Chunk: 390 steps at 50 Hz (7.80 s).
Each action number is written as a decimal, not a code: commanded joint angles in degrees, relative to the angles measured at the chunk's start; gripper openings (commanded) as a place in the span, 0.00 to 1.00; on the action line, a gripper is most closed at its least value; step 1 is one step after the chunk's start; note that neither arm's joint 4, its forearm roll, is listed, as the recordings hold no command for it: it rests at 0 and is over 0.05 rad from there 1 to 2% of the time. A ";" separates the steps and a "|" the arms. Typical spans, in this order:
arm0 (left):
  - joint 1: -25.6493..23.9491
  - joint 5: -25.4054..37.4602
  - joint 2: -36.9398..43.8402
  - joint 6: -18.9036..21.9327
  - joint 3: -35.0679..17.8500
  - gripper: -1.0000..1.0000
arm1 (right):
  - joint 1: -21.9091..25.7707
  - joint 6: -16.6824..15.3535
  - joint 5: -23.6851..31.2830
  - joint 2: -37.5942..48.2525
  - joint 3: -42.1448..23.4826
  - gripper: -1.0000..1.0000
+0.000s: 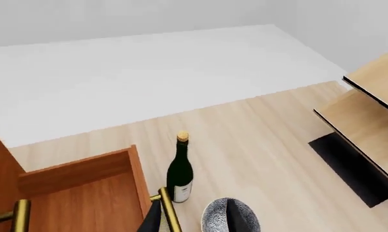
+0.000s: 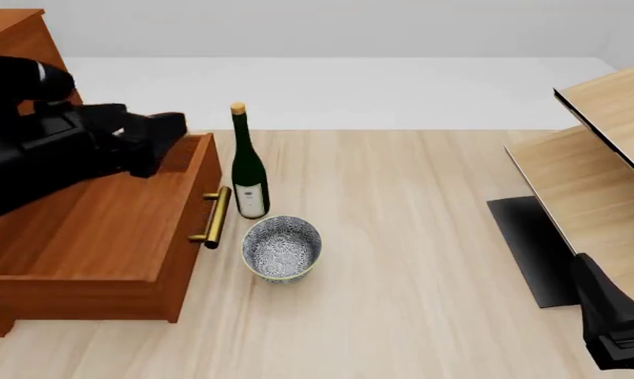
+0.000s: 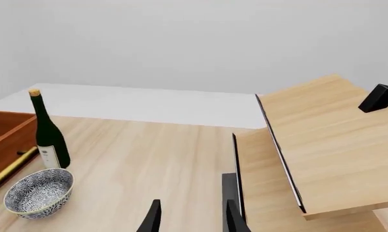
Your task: Put the wine bottle in the bottom drawer of the cabinet.
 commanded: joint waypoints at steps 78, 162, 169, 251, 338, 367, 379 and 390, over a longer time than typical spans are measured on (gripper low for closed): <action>-0.81 -35.07 25.78 7.32 -0.65 1.00 | 0.22 0.36 0.14 0.34 0.18 1.00; 1.89 -40.17 42.46 5.88 -8.52 1.00 | 0.47 0.76 -0.73 3.37 0.19 1.00; 2.25 -40.72 43.79 5.95 -9.24 1.00 | 0.38 0.75 -0.58 3.37 0.20 1.00; 1.21 -41.38 52.44 5.40 -14.12 0.00 | 0.44 0.57 -1.68 5.23 0.20 1.00; -0.27 -19.04 13.22 6.67 -16.18 0.00 | 1.27 -0.03 -0.97 2.29 0.20 1.00; 6.49 -3.89 0.69 6.53 -18.75 0.00 | 1.67 -0.44 -1.28 1.93 0.18 1.00; 7.13 4.71 -2.50 8.39 -21.16 0.00 | 2.03 -0.61 -1.36 2.09 0.18 1.00; 10.32 13.54 -3.42 7.18 -23.92 0.00 | 2.07 -0.63 -1.07 1.85 0.18 1.00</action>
